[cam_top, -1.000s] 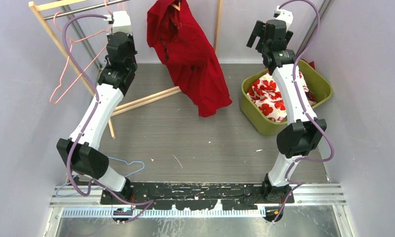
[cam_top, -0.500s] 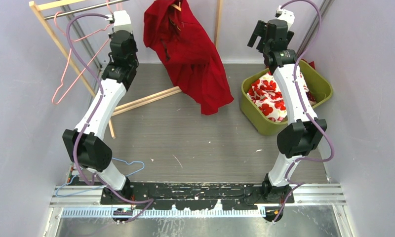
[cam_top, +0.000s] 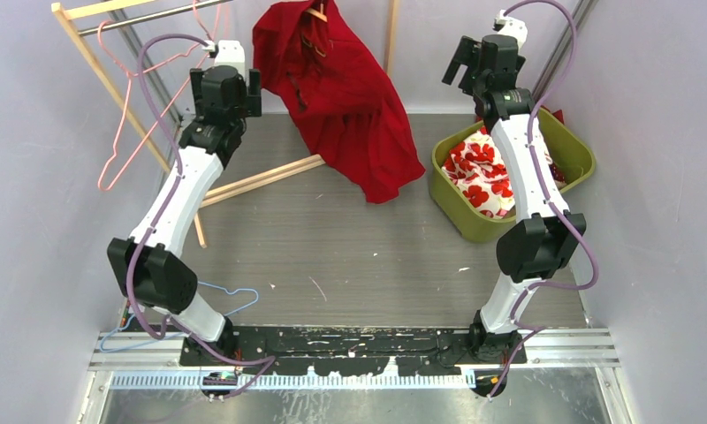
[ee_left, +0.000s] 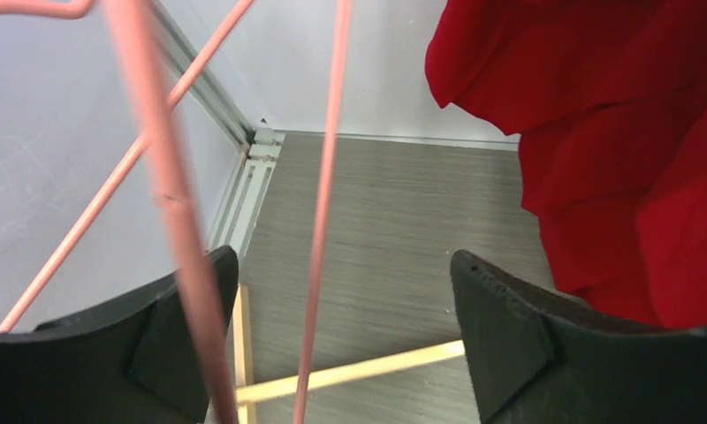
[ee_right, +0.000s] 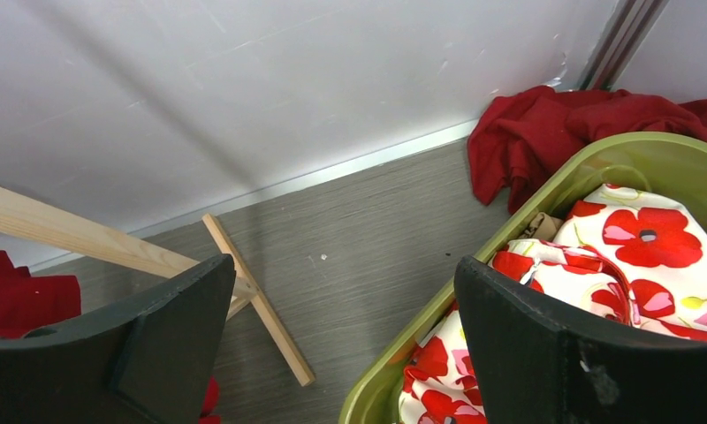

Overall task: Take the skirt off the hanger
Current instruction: Place the hanger at the clothesline, then pick up the hanger from the clothesline.

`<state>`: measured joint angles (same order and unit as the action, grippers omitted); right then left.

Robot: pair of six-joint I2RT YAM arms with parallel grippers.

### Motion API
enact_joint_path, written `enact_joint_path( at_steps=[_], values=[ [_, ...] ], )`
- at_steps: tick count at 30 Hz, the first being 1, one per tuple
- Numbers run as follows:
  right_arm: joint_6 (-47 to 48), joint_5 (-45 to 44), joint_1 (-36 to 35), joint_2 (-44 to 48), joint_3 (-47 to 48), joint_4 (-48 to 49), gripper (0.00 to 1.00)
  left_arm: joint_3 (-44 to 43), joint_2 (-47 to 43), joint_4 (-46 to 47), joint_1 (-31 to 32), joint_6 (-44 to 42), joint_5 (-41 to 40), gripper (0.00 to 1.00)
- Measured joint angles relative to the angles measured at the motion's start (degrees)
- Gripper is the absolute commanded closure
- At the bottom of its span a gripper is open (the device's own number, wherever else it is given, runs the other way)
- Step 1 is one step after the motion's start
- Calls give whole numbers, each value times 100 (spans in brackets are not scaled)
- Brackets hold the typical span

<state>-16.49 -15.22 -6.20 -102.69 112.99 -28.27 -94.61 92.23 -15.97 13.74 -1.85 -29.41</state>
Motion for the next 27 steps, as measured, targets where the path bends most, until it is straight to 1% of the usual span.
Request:
enact_joint_path(
  at_steps=[4,12,14,18,24,27],
  values=[
    [-35,133,-7,0,-26,7,2,2,-450,-267,0,-7,240,1],
    [-31,332,-151,0,-190,37,2,249,-2020,-520,0,162,1010,0],
    [-13,378,-229,0,-201,37,2,269,-2264,-605,0,225,1191,1],
    [42,446,-415,0,-201,37,2,271,-2457,-813,0,476,1679,1],
    [144,557,-686,0,-199,20,3,291,-2485,-1095,129,874,2430,3],
    [155,619,-761,-9,-173,-42,3,103,-2446,-1233,278,1106,2752,3]
  ],
)
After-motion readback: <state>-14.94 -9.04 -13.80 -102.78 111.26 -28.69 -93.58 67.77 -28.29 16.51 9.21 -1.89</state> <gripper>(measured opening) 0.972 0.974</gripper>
